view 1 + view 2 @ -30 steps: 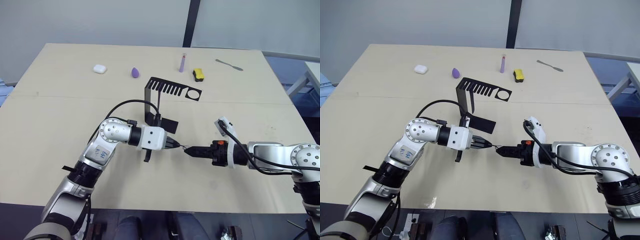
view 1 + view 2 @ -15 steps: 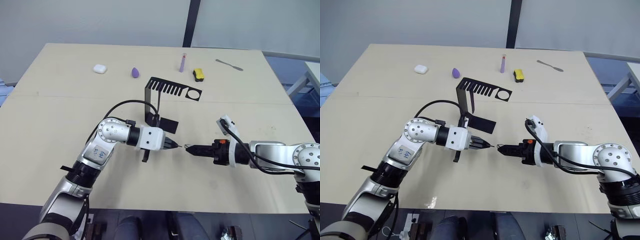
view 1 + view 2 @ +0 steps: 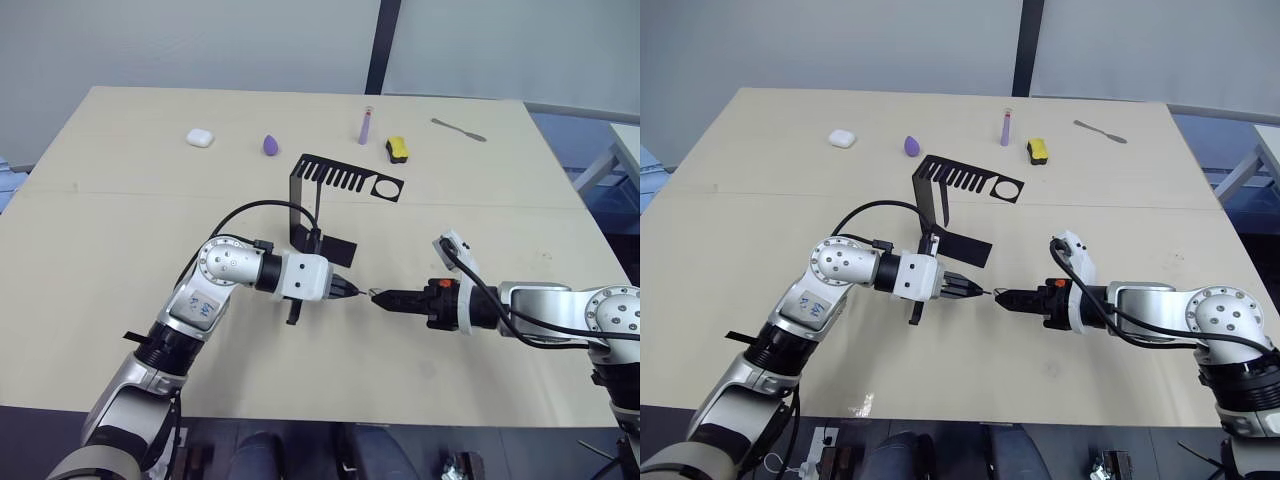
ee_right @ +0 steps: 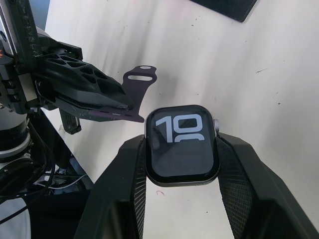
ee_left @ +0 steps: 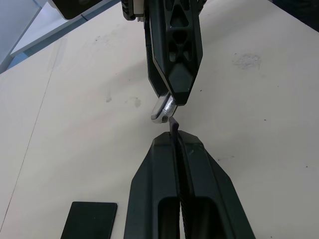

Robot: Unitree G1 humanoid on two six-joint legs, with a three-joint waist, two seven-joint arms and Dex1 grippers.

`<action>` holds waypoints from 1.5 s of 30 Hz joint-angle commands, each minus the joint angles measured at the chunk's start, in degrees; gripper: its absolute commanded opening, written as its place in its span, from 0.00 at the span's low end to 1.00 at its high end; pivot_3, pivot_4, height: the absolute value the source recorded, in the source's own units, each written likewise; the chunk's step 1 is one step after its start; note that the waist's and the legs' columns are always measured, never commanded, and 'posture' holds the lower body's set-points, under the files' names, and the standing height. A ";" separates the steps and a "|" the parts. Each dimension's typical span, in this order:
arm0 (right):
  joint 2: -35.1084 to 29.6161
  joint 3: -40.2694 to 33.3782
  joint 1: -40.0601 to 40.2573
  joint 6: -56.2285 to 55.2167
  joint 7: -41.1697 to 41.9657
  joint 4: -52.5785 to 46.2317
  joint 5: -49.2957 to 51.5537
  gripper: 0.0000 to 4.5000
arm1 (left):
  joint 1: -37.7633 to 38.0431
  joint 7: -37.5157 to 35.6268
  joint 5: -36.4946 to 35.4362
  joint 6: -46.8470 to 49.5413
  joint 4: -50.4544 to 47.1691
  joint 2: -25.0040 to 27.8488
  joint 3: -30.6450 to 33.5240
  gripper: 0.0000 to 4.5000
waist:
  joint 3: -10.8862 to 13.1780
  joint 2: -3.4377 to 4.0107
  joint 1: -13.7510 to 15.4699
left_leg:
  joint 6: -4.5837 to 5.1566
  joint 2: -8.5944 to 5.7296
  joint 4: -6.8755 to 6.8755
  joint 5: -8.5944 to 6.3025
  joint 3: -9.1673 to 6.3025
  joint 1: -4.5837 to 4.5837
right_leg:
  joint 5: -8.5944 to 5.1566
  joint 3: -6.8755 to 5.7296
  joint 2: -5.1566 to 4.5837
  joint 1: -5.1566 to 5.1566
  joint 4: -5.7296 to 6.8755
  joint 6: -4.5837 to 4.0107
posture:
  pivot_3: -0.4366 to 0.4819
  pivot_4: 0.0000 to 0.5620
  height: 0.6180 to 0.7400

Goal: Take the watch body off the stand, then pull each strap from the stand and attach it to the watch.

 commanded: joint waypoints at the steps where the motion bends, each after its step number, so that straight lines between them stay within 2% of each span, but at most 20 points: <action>1: -0.24 -0.89 0.26 -0.60 1.14 -2.23 1.46 0.33 | -0.38 0.21 -0.36 -0.26 -0.72 0.00 0.23 0.00 | 0.00 0.00 0.00 | 0.00 0.00 0.00 0.00 0.00 0.00 | 0.00 0.00 0.00 0.00 0.00 0.00 | 0.48 0.27 1.00; 45: 0.41 -1.47 -0.24 -0.91 1.62 -2.06 1.46 0.33 | 0.27 0.58 -0.18 -0.74 -0.56 -0.48 -0.35 0.00 | 0.00 0.00 0.01 | 0.00 0.00 0.00 0.00 0.00 0.00 | 0.00 0.00 0.00 0.00 0.00 0.00 | 0.48 0.27 1.00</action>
